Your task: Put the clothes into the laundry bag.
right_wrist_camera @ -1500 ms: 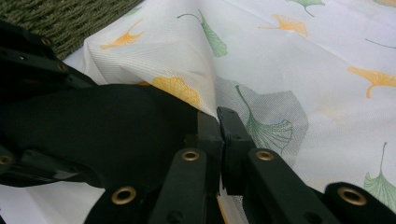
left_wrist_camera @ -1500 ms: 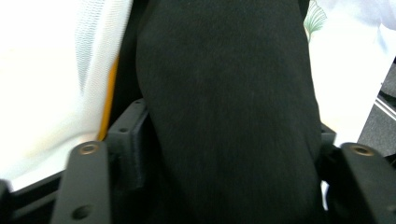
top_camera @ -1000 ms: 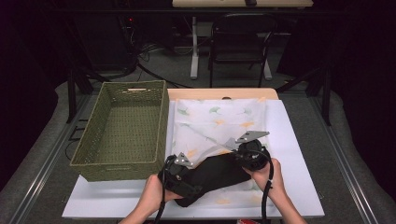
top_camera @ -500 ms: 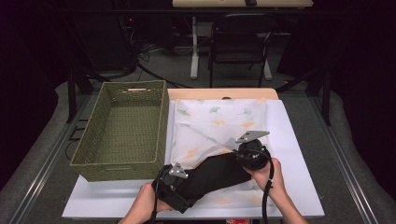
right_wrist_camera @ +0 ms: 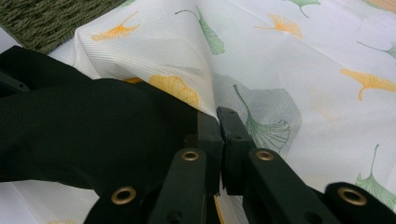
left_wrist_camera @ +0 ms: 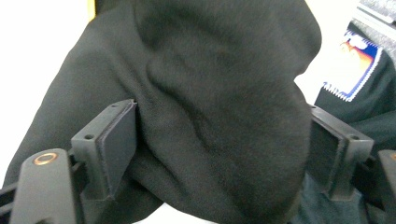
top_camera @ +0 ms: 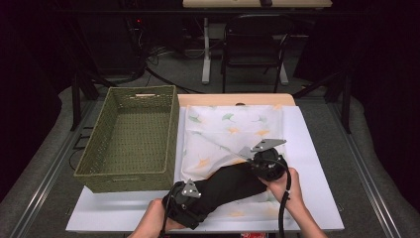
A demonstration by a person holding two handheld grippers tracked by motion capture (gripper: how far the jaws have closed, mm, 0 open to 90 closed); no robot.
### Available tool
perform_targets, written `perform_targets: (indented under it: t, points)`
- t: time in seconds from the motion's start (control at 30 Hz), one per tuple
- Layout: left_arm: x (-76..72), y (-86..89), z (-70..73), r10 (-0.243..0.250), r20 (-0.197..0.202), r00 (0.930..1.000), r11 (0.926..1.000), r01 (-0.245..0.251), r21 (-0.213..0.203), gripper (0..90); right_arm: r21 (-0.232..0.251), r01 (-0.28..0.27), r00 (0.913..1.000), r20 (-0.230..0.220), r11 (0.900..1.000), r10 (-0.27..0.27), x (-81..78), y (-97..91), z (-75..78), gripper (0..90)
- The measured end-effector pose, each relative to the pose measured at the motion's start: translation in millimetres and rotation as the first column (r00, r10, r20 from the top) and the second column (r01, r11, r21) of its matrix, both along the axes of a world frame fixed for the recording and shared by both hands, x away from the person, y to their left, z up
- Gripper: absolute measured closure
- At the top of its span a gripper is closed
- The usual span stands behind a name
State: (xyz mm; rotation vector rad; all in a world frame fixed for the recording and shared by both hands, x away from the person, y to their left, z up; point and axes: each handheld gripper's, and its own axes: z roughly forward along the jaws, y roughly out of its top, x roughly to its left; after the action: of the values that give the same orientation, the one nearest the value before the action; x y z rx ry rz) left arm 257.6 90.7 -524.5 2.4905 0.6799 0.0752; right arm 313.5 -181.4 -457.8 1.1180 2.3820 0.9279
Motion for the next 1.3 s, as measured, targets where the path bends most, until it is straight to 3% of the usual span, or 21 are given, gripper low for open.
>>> perform_targets:
  t: [0.17, 0.33, 0.47, 0.67, 0.8, 1.07, 1.3]
  points:
    - [-0.2, -3.1, -4.2, 0.004, 0.021, 0.9998, 0.9999, -0.004, 0.015, 29.1, -0.003, -0.005, 1.0, 0.0, 1.0, 0.005, -0.3, 0.1, -0.5, 88.4]
    - [4.4, 2.8, -7.7, 0.026, 0.037, 0.999, 0.999, -0.024, -0.036, 47.7, -0.001, -0.004, 1.0, 0.005, 1.0, 0.004, -3.1, -1.9, 0.6, 88.3]
    - [2.6, 3.2, -7.3, 0.036, 0.06, 0.9976, 0.9985, -0.034, -0.043, 59.0, -0.004, -0.005, 0.9999, 0.011, 1.0, 0.005, -3.1, -1.8, 1.3, 88.3]
    - [0.3, 1.3, -5.2, 0.049, 0.059, 0.9971, 0.9976, -0.046, -0.052, 72.7, -0.003, -0.008, 0.9999, 0.012, 1.0, 0.008, -3.4, 0.7, 1.5, 88.4]
    - [-2.7, -2.4, -2.3, 0.053, 0.053, 0.9972, 0.9973, -0.05, -0.053, 74.4, 0.0, -0.005, 0.9999, 0.01, 1.0, 0.005, -4.3, 0.7, 2.0, 88.4]
    - [-4.0, -13.8, 0.5, 0.039, -0.007, 0.9992, 0.9963, -0.039, -0.077, 75.5, 0.014, -0.009, 0.9999, 0.006, 0.9999, 0.009, -4.1, 1.4, 2.7, 88.4]
    - [-2.2, -27.6, 0.0, 0.024, -0.023, 0.9994, 0.9954, -0.026, -0.092, 76.0, 0.02, -0.016, 0.9999, 0.002, 0.9997, 0.016, -3.6, 1.6, 2.5, 88.4]
